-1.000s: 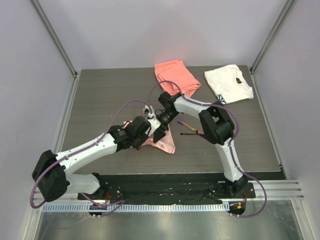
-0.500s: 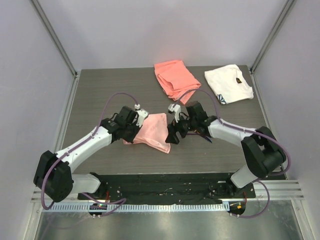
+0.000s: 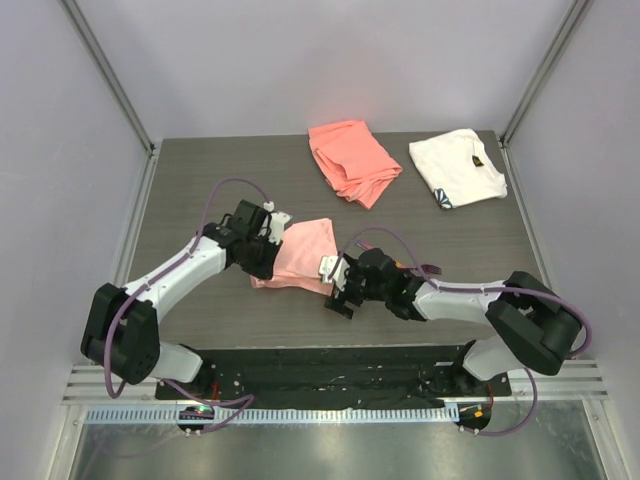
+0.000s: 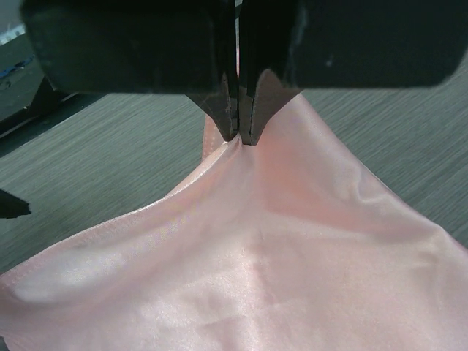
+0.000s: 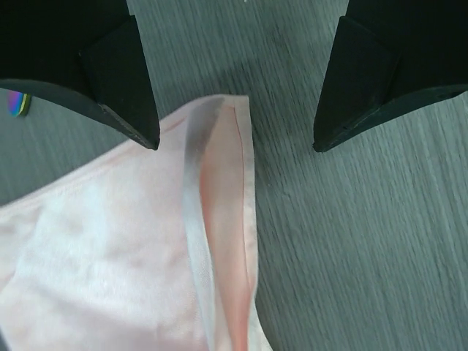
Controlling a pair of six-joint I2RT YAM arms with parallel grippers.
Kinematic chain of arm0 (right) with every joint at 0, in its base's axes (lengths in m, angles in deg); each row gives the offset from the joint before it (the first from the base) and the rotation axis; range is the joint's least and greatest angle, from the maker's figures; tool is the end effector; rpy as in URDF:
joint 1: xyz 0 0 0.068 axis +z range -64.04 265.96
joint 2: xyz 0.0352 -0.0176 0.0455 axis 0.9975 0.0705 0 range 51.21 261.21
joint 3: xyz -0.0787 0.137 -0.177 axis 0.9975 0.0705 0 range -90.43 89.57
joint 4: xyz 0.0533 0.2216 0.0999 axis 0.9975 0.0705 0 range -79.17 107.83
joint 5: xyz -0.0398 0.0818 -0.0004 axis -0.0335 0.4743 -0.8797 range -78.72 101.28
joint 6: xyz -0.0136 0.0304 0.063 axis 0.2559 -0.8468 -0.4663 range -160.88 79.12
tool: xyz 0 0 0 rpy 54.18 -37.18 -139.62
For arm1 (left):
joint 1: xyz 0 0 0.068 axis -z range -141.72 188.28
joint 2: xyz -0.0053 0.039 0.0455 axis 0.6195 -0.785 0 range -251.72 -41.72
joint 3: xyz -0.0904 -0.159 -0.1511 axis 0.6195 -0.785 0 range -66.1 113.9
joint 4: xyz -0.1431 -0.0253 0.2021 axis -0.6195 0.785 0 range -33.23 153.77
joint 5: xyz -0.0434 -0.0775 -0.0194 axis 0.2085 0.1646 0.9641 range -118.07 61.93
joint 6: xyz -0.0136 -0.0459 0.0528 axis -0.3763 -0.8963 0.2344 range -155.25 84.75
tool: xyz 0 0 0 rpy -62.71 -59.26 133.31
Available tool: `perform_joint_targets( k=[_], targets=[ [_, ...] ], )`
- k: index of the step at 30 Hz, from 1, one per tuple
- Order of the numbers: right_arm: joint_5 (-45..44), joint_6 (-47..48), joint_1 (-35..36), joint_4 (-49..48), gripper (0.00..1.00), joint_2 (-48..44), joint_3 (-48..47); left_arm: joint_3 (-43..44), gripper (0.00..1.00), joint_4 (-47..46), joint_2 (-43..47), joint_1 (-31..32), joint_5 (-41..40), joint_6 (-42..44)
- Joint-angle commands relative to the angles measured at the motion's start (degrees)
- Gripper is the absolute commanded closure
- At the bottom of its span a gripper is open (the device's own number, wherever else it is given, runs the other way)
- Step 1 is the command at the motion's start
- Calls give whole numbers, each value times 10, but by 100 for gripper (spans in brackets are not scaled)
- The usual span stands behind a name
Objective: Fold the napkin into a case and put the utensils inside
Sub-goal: Fold the lower triangle-folded napkin at the center of the board.
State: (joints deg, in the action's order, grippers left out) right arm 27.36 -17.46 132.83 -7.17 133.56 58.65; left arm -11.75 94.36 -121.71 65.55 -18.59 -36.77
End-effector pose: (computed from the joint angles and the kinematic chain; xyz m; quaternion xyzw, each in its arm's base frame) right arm 0.1863 0.2225 0.1231 -0.5561 0.6748 0.2160 0.4344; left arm 0.2397 -0.1345 0.1733 0.2346 0.9409 -0.1352 0.2035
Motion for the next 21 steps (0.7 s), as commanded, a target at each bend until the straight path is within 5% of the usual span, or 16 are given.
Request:
perform_joint_targets(
  k=[1,14,21],
  targets=[
    [-135,115,31,-74,10,11,-7,22,100,11,4,-8,34,-10],
    [-95,185,31,-72,18,111,-58,18,100,14,17,-34,67,-16],
    [-34,145,31,27,78,106,-113,20,100,14,18,-43,54,-22]
  ],
)
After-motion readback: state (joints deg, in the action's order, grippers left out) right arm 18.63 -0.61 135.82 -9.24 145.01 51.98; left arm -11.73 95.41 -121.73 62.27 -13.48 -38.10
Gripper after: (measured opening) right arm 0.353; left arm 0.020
